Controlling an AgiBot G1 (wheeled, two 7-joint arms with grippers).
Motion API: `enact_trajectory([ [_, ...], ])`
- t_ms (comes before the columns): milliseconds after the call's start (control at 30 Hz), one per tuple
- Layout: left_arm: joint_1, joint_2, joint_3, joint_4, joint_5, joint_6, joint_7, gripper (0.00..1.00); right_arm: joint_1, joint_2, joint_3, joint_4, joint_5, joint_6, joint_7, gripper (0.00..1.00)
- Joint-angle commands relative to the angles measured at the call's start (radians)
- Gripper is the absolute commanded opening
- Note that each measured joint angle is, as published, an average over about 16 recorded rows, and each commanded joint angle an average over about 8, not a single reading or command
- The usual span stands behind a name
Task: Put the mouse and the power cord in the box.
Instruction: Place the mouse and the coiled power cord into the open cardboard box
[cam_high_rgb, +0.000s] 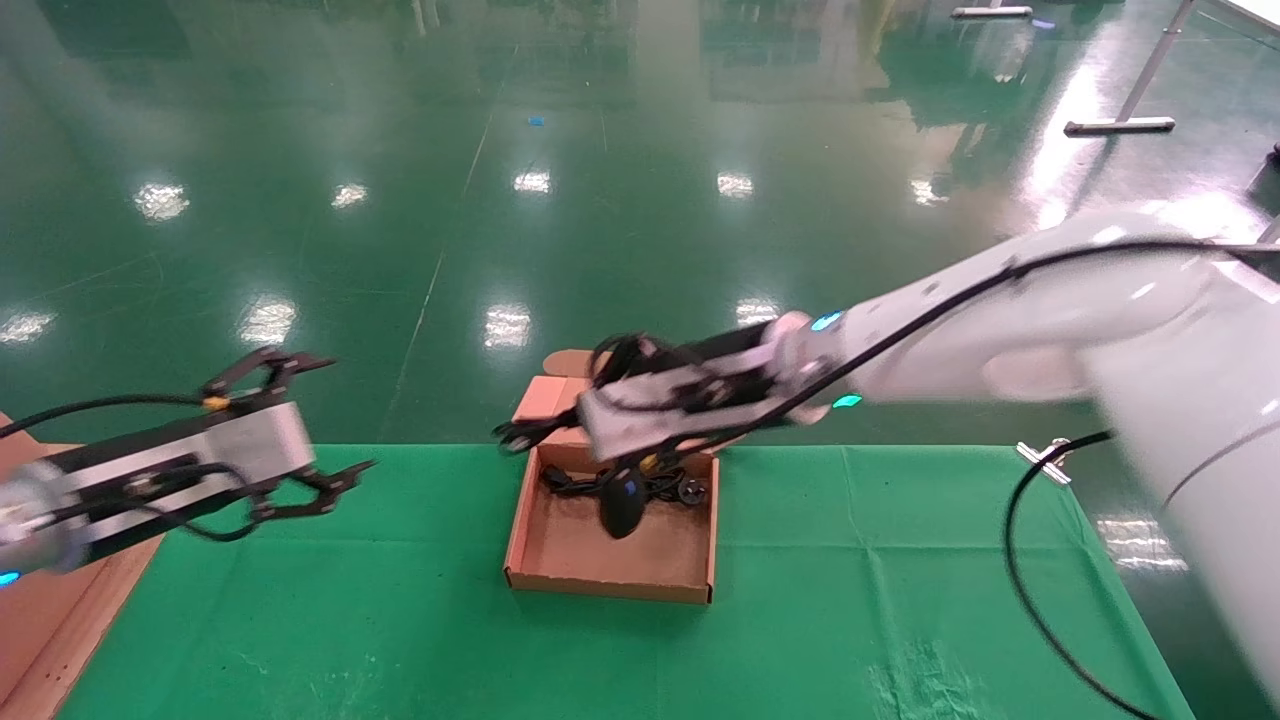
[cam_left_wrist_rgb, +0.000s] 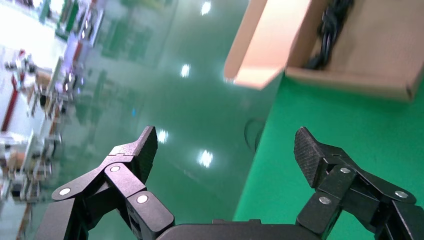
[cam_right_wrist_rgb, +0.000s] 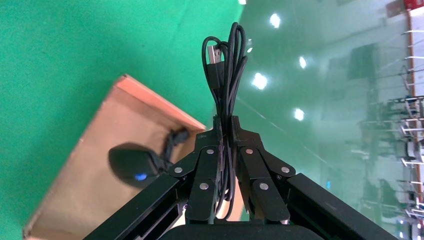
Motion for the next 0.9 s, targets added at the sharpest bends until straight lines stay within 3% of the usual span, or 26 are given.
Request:
enact_trajectory([
  [33,0.02,-0.047,-0.001,-0.031,-0.007,-0.014,-0.021,1.0,-0.032,0.0,-0.051,0.07,0.025,0.037,0.048,0.0],
  [433,0.029,-0.01,0.005,0.068,-0.006,-0.008,-0.005,1.0,-0.118,0.007,-0.291,0.112,0.115,0.313,0.128,0.03],
  [467,0.029,-0.005,0.005,0.076,-0.007,-0.006,-0.002,1.0,-0.122,0.007,-0.302,0.109,0.118,0.334,0.128,0.08],
  [667,0.029,0.007,0.001,0.103,-0.013,0.004,0.014,1.0,-0.148,0.008,-0.347,0.102,0.136,0.419,0.123,0.83],
  [733,0.029,0.007,0.0,0.105,-0.015,0.006,0.016,1.0,-0.154,0.008,-0.353,0.102,0.14,0.429,0.124,1.0],
  [900,0.029,0.008,0.0,0.106,-0.015,0.007,0.015,1.0,-0.154,0.008,-0.351,0.101,0.141,0.427,0.123,1.0],
])
